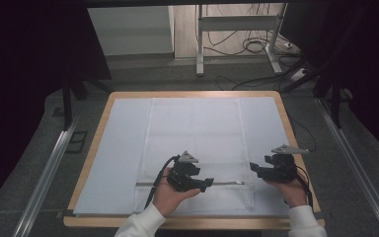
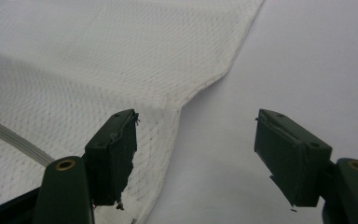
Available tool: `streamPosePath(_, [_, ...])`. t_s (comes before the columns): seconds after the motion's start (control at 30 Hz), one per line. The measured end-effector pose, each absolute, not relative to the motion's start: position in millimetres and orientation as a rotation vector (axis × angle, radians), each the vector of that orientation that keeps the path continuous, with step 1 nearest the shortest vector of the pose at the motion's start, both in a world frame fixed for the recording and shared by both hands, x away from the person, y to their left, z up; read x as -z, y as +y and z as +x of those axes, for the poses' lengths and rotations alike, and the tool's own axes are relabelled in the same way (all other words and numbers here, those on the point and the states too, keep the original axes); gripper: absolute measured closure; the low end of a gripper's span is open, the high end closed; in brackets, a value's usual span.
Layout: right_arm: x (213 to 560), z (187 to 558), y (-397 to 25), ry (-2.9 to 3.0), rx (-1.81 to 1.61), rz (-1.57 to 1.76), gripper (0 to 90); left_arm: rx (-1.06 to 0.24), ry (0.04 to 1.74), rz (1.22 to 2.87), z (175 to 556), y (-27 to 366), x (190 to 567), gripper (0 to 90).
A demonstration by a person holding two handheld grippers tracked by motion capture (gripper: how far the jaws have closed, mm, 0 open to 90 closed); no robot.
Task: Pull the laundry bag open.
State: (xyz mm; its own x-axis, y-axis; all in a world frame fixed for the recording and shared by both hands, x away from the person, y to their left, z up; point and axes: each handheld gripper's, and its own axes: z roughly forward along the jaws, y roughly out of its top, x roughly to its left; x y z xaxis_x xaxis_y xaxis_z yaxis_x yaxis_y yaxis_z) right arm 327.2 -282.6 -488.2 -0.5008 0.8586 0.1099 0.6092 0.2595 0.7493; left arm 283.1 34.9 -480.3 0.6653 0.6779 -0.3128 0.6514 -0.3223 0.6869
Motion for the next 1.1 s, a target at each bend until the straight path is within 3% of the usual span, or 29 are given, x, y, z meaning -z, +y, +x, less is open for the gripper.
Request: streamPosePath(1.1, [489.5,328.2,-285.8,2.208,-1.072,1.355,28.2,0.078,0.999,2.066,291.7,-20.8,494.4,38.9])
